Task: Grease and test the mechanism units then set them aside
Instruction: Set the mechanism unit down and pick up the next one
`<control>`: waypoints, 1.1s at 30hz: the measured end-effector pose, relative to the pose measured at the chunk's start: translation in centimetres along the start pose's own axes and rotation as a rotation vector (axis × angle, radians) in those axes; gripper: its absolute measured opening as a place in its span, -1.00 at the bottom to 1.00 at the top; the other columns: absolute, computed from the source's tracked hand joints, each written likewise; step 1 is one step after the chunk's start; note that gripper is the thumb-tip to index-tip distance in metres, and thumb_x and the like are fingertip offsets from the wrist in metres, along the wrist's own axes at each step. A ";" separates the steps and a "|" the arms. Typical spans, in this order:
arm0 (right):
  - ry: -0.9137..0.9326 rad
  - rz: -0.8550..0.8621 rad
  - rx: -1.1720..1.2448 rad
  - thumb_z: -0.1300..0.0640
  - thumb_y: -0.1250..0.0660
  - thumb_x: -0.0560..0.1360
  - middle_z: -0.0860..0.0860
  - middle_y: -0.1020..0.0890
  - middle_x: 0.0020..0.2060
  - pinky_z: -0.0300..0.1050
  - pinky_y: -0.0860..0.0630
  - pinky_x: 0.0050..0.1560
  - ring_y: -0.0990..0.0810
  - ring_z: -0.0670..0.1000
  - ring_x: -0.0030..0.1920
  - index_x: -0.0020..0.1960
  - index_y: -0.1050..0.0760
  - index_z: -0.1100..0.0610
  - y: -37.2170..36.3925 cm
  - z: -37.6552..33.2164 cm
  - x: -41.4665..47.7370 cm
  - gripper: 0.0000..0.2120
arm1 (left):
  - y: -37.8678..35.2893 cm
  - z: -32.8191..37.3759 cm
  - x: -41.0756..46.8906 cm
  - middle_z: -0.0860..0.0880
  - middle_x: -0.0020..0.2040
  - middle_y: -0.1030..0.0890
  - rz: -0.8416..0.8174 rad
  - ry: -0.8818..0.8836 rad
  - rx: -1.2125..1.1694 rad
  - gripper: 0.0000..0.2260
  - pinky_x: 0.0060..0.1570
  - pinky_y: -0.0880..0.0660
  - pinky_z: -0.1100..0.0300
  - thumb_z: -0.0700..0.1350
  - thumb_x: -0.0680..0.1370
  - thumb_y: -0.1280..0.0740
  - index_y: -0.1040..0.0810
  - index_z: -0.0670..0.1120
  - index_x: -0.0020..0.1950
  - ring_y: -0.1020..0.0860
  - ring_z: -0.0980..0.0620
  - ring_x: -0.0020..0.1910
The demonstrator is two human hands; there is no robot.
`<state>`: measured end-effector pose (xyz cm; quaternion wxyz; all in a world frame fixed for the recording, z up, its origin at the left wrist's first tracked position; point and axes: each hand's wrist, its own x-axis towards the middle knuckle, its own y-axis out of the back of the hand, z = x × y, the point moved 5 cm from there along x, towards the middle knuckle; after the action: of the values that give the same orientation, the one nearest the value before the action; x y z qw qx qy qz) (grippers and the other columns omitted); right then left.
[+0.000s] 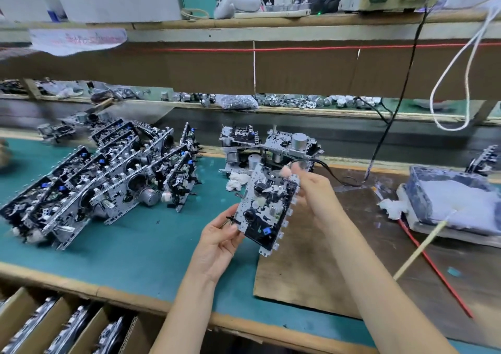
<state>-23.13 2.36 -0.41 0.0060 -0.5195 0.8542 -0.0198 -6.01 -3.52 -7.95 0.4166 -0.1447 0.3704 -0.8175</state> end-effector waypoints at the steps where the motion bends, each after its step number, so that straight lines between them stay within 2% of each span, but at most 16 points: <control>1: 0.015 0.064 -0.029 -0.11 -0.30 0.46 0.08 -0.67 -0.14 -0.43 -0.49 -0.30 -0.62 -0.20 -0.27 -0.06 -0.60 0.20 0.6 -0.3 0.3 -0.63 | -0.2 0.0 -0.1 -0.06 -0.27 -0.69 0.001 0.000 0.019 -0.63 -0.39 -0.56 0.31 -0.44 0.32 -0.20 -0.73 -0.11 -0.22 -0.65 0.10 -0.34; 3: 0.045 0.141 -0.118 0.04 -0.38 0.45 0.02 -0.63 -0.35 -0.33 -0.49 -0.27 -0.57 -0.17 -0.39 -0.19 -0.62 0.25 1.2 -0.9 0.6 -0.75 | -0.5 0.0 -0.3 -0.07 -0.27 -0.69 -0.011 0.002 0.046 -0.65 -0.35 -0.58 0.28 -0.42 0.28 -0.23 -0.73 -0.11 -0.21 -0.66 0.08 -0.32; 5: 0.081 0.199 -0.173 0.13 -0.41 0.44 0.04 -0.65 -0.35 -0.13 -0.50 -0.03 -0.62 -0.02 -0.25 -0.39 -0.58 0.14 1.6 -1.3 0.8 -0.77 | -0.6 0.0 -0.4 -0.07 -0.28 -0.69 -0.002 0.012 0.084 -0.65 -0.34 -0.59 0.26 -0.42 0.28 -0.23 -0.73 -0.10 -0.20 -0.66 0.07 -0.31; 7: 0.156 0.271 -0.197 0.16 -0.38 0.46 0.16 -0.67 -0.29 -0.24 -0.50 -0.10 -0.61 0.04 -0.27 -0.41 -0.57 0.08 1.9 -1.7 0.9 -0.74 | -0.5 -0.1 -0.3 -0.07 -0.25 -0.69 0.000 0.016 0.097 -0.65 -0.34 -0.59 0.27 -0.42 0.29 -0.24 -0.73 -0.12 -0.17 -0.67 0.07 -0.30; 9: 0.156 0.320 -0.202 0.14 -0.30 0.52 0.16 -0.67 -0.19 -0.40 -0.47 -0.36 -0.58 -0.14 -0.39 -0.27 -0.61 0.14 2.3 -1.9 1.0 -0.77 | -0.6 0.1 -0.5 -0.09 -0.21 -0.70 0.026 0.011 0.080 -0.66 -0.34 -0.59 0.27 -0.42 0.29 -0.24 -0.70 -0.17 -0.09 -0.67 0.06 -0.28; 11: -0.054 0.208 -0.215 0.08 -0.20 0.58 0.11 -0.61 -0.03 -0.40 -0.48 -0.46 -0.58 -0.17 -0.42 -0.03 -0.56 0.25 2.1 -0.7 1.4 -0.74 | -0.5 0.2 -0.6 -0.09 -0.21 -0.70 0.065 -0.003 0.045 -0.67 -0.34 -0.58 0.30 -0.45 0.34 -0.21 -0.59 -0.22 0.01 -0.67 0.07 -0.28; 13: -0.257 -0.042 -0.358 0.04 -0.18 0.59 0.11 -0.54 0.10 -0.31 -0.59 -0.24 -0.64 -0.02 -0.30 0.17 -0.46 0.29 1.2 0.8 0.8 -0.66 | -0.3 0.5 -1.0 -0.07 -0.24 -0.69 0.103 -0.016 0.008 -0.69 -0.38 -0.55 0.34 -0.48 0.43 -0.14 -0.55 -0.22 0.02 -0.66 0.11 -0.32; 14: -0.252 -0.113 -0.415 0.06 -0.19 0.58 0.12 -0.53 0.14 -0.21 -0.60 -0.07 -0.65 0.04 -0.23 0.23 -0.43 0.29 0.6 1.0 0.5 -0.65 | -0.1 0.7 -1.2 -0.07 -0.25 -0.69 0.121 -0.019 -0.023 -0.69 -0.39 -0.55 0.36 -0.48 0.45 -0.13 -0.58 -0.22 -0.01 -0.65 0.12 -0.34; 15: -0.181 -0.152 -0.409 0.12 -0.21 0.57 0.10 -0.53 0.15 -0.15 -0.59 -0.02 -0.64 0.07 -0.17 0.28 -0.40 0.27 -0.2 0.6 0.1 -0.66 | 0.2 1.2 -1.5 -0.07 -0.25 -0.69 0.136 -0.027 -0.055 -0.69 -0.39 -0.54 0.37 -0.47 0.41 -0.17 -0.64 -0.21 -0.07 -0.65 0.12 -0.35; 17: 0.009 -0.207 -0.320 0.25 -0.26 0.54 0.01 -0.49 0.13 -0.23 -0.57 -0.12 -0.60 0.05 -0.09 0.36 -0.33 0.15 -2.0 -1.0 -0.8 -0.60 | 0.4 2.5 -2.5 -0.10 -0.24 -0.69 0.162 -0.043 -0.071 -0.73 -0.39 -0.55 0.37 -0.43 0.30 -0.25 -0.71 -0.20 -0.23 -0.66 0.10 -0.34; 21: 0.315 -0.404 -0.323 0.38 -0.31 0.46 0.00 -0.60 0.00 -0.22 -0.49 -0.08 -0.55 -0.11 -0.14 0.11 -0.48 0.00 -7.7 -4.0 -3.1 -0.65 | 2.5 6.0 -5.9 -0.12 -0.29 -0.68 0.295 -0.090 -0.056 -0.52 -0.47 -0.50 0.39 -0.45 0.53 -0.05 -0.69 -0.23 -0.35 -0.64 0.11 -0.40; 23: 0.377 -0.445 -0.333 0.34 -0.36 0.44 -0.06 -0.55 0.06 -0.35 -0.45 -0.13 -0.55 -0.26 -0.23 0.14 -0.40 -0.11 -10.8 -4.6 -4.2 -0.56 | 3.8 7.9 -8.3 -0.11 -0.38 -0.65 0.352 -0.133 -0.059 -0.46 -0.55 -0.45 0.41 -0.43 0.57 0.00 -0.67 -0.24 -0.42 -0.60 0.13 -0.49; 25: 0.418 -0.508 -0.311 0.34 -0.40 0.41 -0.19 -0.43 0.05 -0.34 -0.47 -0.12 -0.54 -0.25 -0.26 0.22 -0.26 -0.21 -14.1 -4.8 -5.5 -0.39 | 5.3 9.7 -11.1 -0.09 -0.51 -0.58 0.437 -0.174 -0.038 -0.43 -0.61 -0.40 0.42 -0.41 0.58 -0.01 -0.61 -0.25 -0.52 -0.53 0.17 -0.60; 27: 0.558 -0.591 -0.370 0.38 -0.42 0.38 -0.19 -0.42 0.02 -0.31 -0.46 -0.08 -0.51 -0.13 -0.20 0.24 -0.31 -0.15 -17.4 -5.0 -6.9 -0.38 | 7.6 11.2 -14.2 -0.09 -0.55 -0.54 0.544 -0.212 -0.034 -0.44 -0.63 -0.39 0.40 -0.39 0.59 -0.04 -0.57 -0.26 -0.56 -0.50 0.16 -0.63; 29: 0.697 -0.682 -0.475 0.39 -0.43 0.35 -0.12 -0.46 -0.01 -0.30 -0.43 -0.02 -0.49 -0.06 -0.11 0.22 -0.46 0.10 -20.9 -5.0 -8.4 -0.51 | 9.5 12.4 -17.5 -0.19 -0.42 -0.59 0.598 -0.236 -0.082 -0.52 -0.59 -0.44 0.38 -0.38 0.60 -0.06 -0.60 -0.29 -0.44 -0.58 0.08 -0.53; 33: 0.792 -0.795 -0.572 0.29 -0.49 0.33 0.11 -0.57 -0.05 -0.30 -0.31 -0.07 -0.47 -0.02 -0.06 0.16 -0.53 0.29 -27.5 -3.7 -11.1 -0.59 | 12.8 14.5 -24.0 -0.23 -0.24 -0.68 0.654 -0.265 -0.012 -0.74 -0.30 -0.61 0.24 -0.33 0.50 -0.17 -0.65 -0.31 -0.19 -0.68 -0.06 -0.29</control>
<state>6.29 -0.29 4.30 -0.4578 -0.7316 0.5048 0.0180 23.94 3.53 -5.55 0.7000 -0.1258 0.3448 -0.6126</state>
